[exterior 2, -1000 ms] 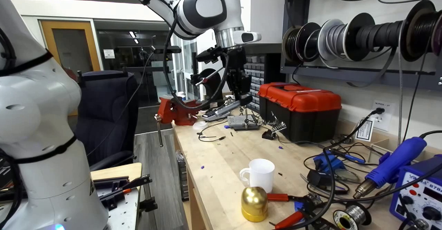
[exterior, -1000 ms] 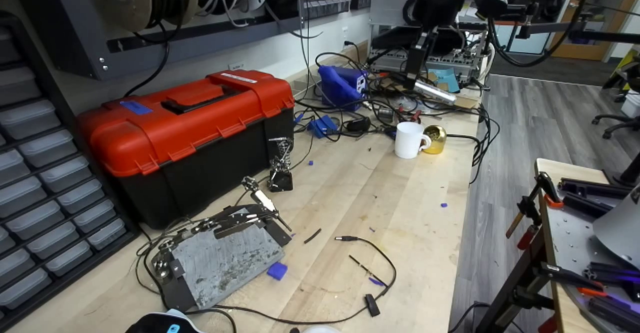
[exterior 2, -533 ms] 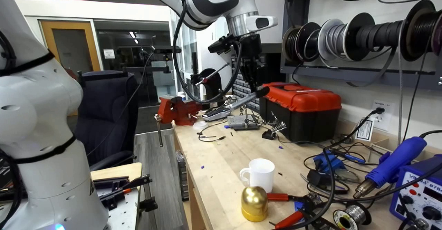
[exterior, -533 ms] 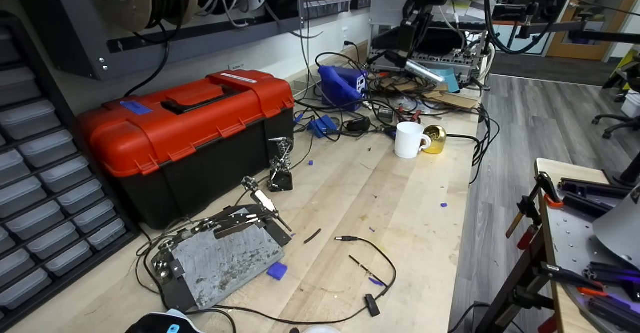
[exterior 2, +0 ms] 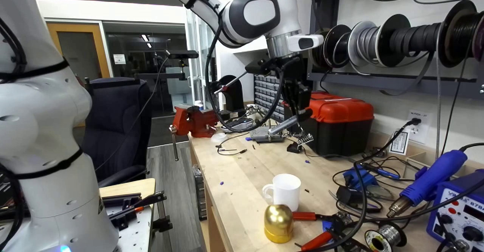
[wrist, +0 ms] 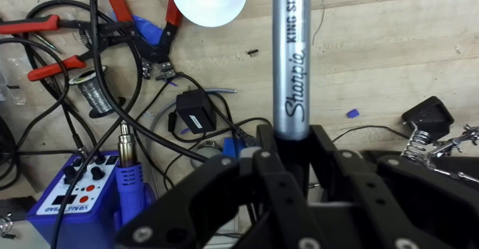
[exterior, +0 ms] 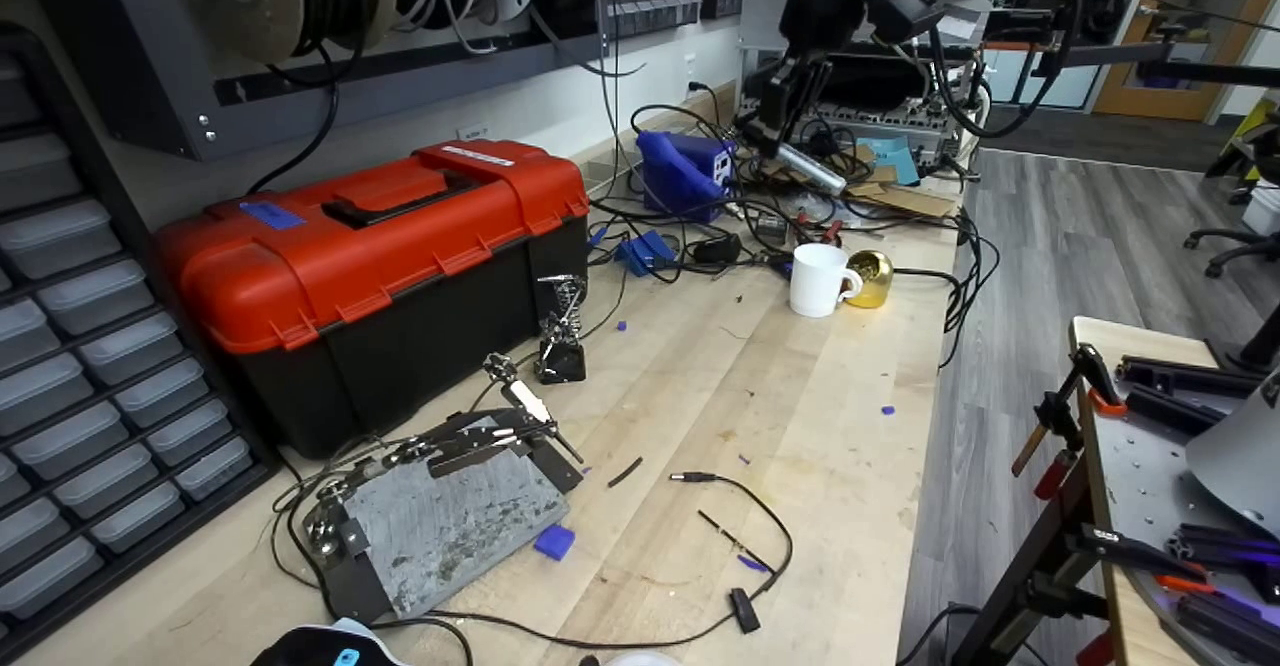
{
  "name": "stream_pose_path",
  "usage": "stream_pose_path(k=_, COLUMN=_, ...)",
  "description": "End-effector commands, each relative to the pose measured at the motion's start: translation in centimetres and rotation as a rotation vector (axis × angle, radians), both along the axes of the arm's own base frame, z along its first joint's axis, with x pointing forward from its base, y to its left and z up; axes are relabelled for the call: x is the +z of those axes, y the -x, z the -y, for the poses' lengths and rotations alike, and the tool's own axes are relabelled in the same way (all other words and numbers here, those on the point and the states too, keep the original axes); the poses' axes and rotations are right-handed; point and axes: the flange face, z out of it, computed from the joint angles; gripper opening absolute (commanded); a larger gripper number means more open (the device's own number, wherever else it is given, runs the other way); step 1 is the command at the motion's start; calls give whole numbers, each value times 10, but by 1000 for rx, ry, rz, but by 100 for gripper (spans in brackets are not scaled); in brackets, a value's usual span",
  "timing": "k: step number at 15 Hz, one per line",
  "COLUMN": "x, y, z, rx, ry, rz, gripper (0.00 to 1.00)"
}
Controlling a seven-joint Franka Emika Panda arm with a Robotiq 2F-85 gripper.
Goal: Pick up the black marker from the left side of the workbench and put it in the white mug
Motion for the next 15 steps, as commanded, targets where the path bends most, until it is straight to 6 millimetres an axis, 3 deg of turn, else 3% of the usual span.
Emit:
stream_pose_path(k=1, x=-18, y=-16, z=30, rx=-71, ry=-21, rz=7, gripper=5)
stream_pose_path(k=6, x=-38, y=-13, z=48, rx=-139, ry=-15, rz=42, gripper=5)
stream_pose_path(k=15, x=-63, y=14, z=49, rx=-256, ry=-1, rz=163, gripper=5)
